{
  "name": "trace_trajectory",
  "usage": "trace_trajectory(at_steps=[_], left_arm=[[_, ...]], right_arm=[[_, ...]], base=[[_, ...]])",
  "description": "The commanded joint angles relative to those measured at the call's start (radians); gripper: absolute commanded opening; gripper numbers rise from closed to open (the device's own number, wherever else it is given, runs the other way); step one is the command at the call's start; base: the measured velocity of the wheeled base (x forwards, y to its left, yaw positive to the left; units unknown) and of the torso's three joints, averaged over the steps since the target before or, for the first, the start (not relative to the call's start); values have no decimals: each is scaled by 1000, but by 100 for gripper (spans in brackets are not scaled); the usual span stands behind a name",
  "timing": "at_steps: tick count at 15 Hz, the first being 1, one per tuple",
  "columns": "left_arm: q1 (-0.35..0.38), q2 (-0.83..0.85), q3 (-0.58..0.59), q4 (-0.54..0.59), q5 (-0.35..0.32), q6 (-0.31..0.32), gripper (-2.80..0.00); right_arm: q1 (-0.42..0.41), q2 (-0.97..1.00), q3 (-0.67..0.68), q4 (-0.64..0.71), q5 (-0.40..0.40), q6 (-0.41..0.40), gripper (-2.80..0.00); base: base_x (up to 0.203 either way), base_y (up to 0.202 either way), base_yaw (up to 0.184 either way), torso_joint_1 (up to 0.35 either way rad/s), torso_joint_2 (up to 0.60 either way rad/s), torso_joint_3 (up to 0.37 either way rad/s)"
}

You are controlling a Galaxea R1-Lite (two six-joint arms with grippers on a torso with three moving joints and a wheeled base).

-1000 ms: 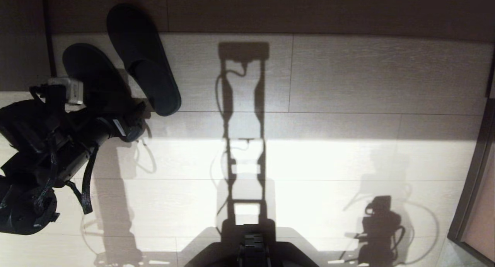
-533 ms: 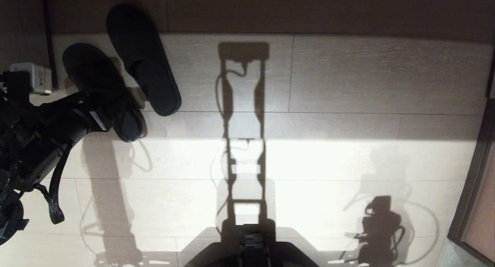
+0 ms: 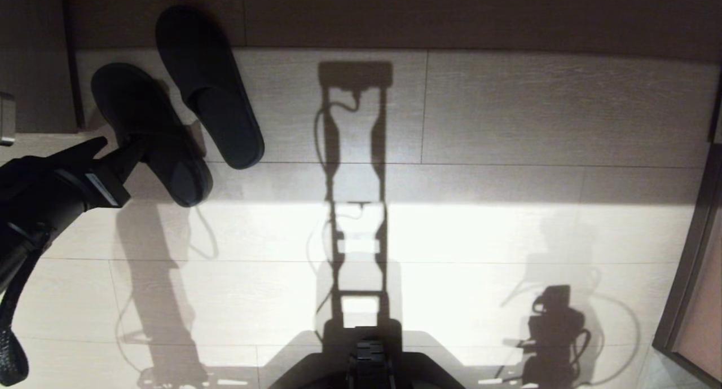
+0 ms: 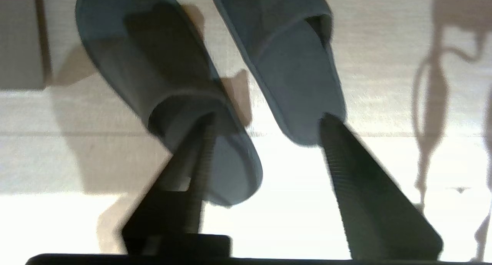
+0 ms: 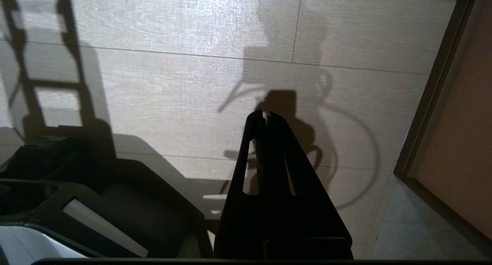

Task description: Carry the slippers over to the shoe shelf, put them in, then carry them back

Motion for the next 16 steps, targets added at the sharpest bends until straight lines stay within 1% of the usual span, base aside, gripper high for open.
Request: trace_trajectory(at_steps=[1,7,11,14,16], left_arm=[[0,-115,33,49,0,2,-280],[2,-330,107,238,5,20,-280],[3,-469,230,282,9,23,-280],[2,-657,323,342,9,33,-280],[2,-759,421,372,10,42,-280]], right_arm=[[0,-40,40,-1,0,-1,-280],[0,-40,40,-1,0,-1,-280],[0,-40,40,-1,0,-1,-280],[0,-40,40,-1,0,-1,-280],[0,-40,40,-1,0,-1,-280]], base=[[0,0,0,0,0,0],[0,0,0,0,0,0],[0,0,0,0,0,0],[0,0,0,0,0,0],[0,0,0,0,0,0]])
